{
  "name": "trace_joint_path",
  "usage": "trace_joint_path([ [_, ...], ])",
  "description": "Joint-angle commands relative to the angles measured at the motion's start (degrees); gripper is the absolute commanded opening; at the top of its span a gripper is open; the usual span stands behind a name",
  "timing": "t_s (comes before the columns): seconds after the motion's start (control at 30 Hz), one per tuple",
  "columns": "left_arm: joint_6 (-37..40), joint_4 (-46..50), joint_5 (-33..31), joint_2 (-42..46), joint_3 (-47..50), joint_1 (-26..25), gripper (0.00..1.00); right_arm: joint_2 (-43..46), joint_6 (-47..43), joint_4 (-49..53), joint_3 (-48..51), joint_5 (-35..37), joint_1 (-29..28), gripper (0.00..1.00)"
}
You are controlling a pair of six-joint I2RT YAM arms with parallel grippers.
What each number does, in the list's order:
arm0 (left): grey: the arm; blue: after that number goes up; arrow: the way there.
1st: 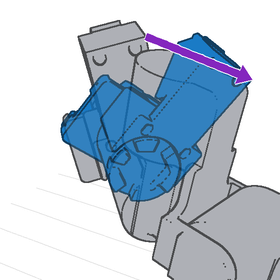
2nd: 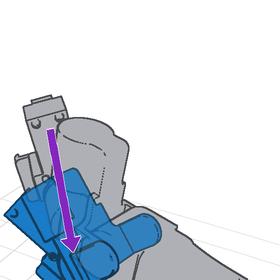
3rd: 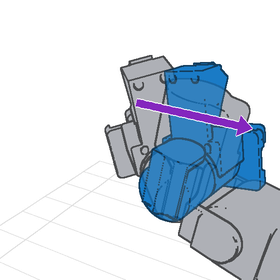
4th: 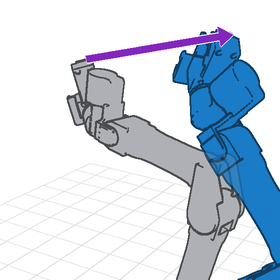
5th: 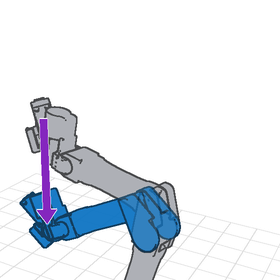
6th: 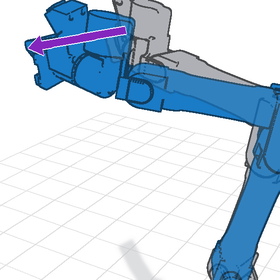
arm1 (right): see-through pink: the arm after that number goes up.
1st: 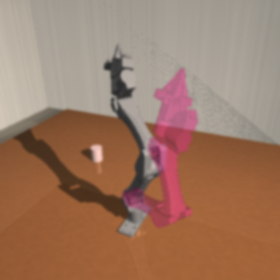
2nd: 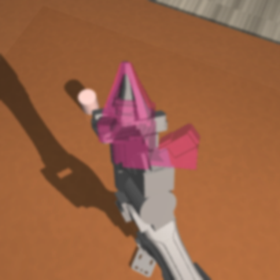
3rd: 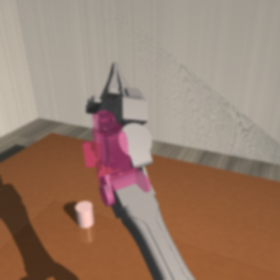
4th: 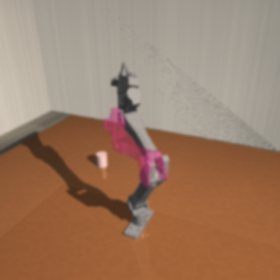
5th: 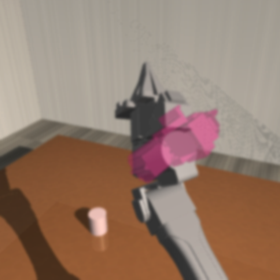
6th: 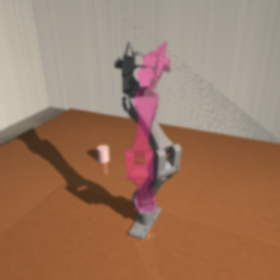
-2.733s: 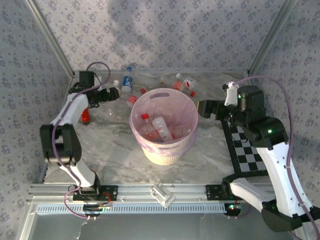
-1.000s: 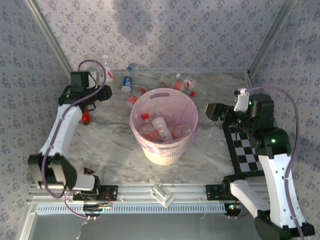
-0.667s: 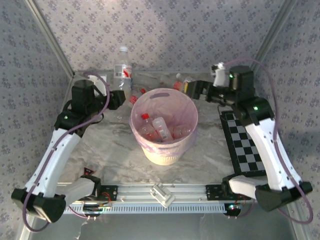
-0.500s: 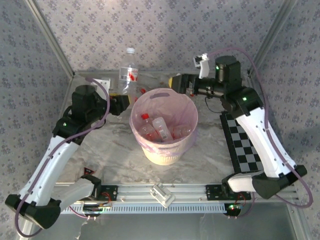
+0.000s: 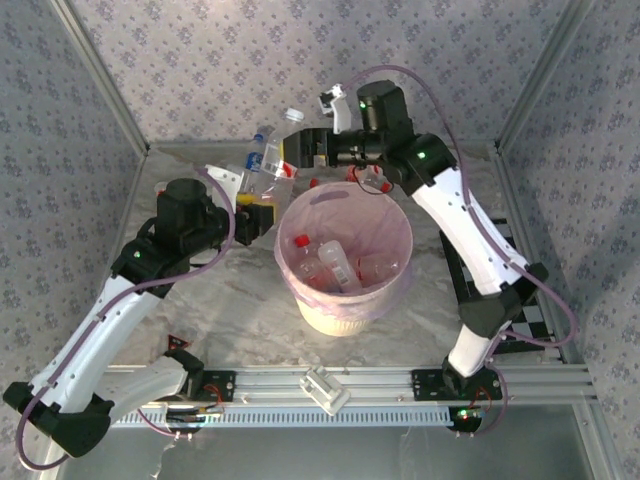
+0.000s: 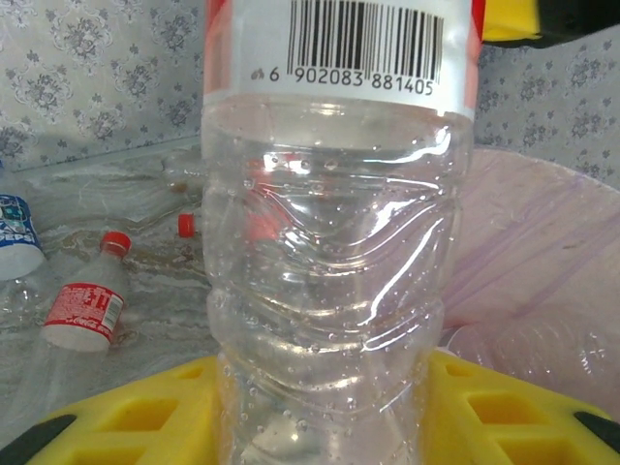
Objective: Put the plastic bottles in the bin
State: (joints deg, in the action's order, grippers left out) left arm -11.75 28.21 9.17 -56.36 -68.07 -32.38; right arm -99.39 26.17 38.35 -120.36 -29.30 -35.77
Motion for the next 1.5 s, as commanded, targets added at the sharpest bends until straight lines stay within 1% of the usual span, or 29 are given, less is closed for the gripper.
trace_joint_path([
  [0.0, 2.85, 0.36, 0.46, -0.16, -0.28, -0.71, 0.47, -1.34, -0.16, 0.98, -3.54, -0.21, 0.03, 0.82],
  [0.13, 3.80, 1.01, -0.30, -0.07, -0.28, -0.72, 0.47, -2.55, 0.19, 1.04, -4.36, -0.57, 0.00, 0.69],
  [0.23, 4.27, 1.79, -1.61, 0.02, -0.48, -0.71, 0.47, -2.56, 0.02, 0.85, -4.36, -0.76, 0.01, 0.61],
  [0.27, 4.35, 1.77, -1.98, 0.15, -0.55, -0.69, 0.49, -2.47, -0.07, 0.61, -4.36, -0.92, 0.00, 0.59],
  [0.33, 4.42, 1.64, -3.06, 0.58, -0.24, -0.74, 0.57, -2.30, -0.24, -0.30, -4.45, -1.19, 0.00, 0.54],
  [0.47, 4.63, 0.99, -3.62, 1.72, 0.30, -0.71, 0.67, -2.21, -0.11, -2.73, -5.33, -1.61, 0.09, 0.51],
  [0.6, 3.93, 1.28, -6.62, 3.50, 0.44, -0.66, 0.90, -2.14, -0.07, -3.65, -8.26, -1.86, 0.60, 0.48],
  [0.63, 3.80, 1.34, -7.56, 4.09, 0.56, -0.63, 0.95, -1.92, -0.07, -5.44, -9.15, -1.78, 0.82, 0.48],
  [0.7, 3.36, 1.43, -9.18, 5.22, 1.03, -0.62, 1.00, -1.01, -0.57, -5.65, -11.12, -1.19, 1.59, 0.47],
  [0.8, 2.52, 2.00, -10.76, 6.15, 2.05, -0.04, 1.00, 1.79, -1.90, -4.43, -11.62, 0.14, 3.46, 0.46],
  [0.9, 1.04, 2.22, -11.47, 5.85, 3.73, 1.65, 1.00, 5.88, -5.51, -0.51, -9.60, 1.28, 5.52, 0.46],
  [0.97, -0.38, 1.80, -10.73, 5.11, 5.36, 3.77, 1.00, 9.64, -8.85, 1.12, -5.92, 2.31, 6.55, 0.44],
  [1.1, -4.16, -0.65, -7.52, 1.85, 9.03, 9.61, 0.99, 18.31, -16.00, 2.49, 4.39, 4.45, 7.51, 0.39],
  [1.17, -5.24, -2.38, -6.73, -0.58, 10.70, 11.27, 0.98, 21.58, -18.79, 3.18, 8.78, 5.47, 7.52, 0.36],
  [1.23, -6.30, -4.13, -5.86, -3.23, 11.96, 12.30, 0.97, 24.41, -21.25, 3.65, 13.05, 6.96, 7.64, 0.34],
  [1.37, -8.74, -7.17, -2.47, -5.90, 13.20, 12.69, 0.95, 26.94, -24.89, 4.12, 19.94, 10.63, 7.51, 0.32],
  [1.47, -9.08, -7.30, -3.00, -6.73, 13.66, 12.74, 0.94, 28.82, -26.40, -0.50, 27.72, 11.78, 6.54, 0.27],
])
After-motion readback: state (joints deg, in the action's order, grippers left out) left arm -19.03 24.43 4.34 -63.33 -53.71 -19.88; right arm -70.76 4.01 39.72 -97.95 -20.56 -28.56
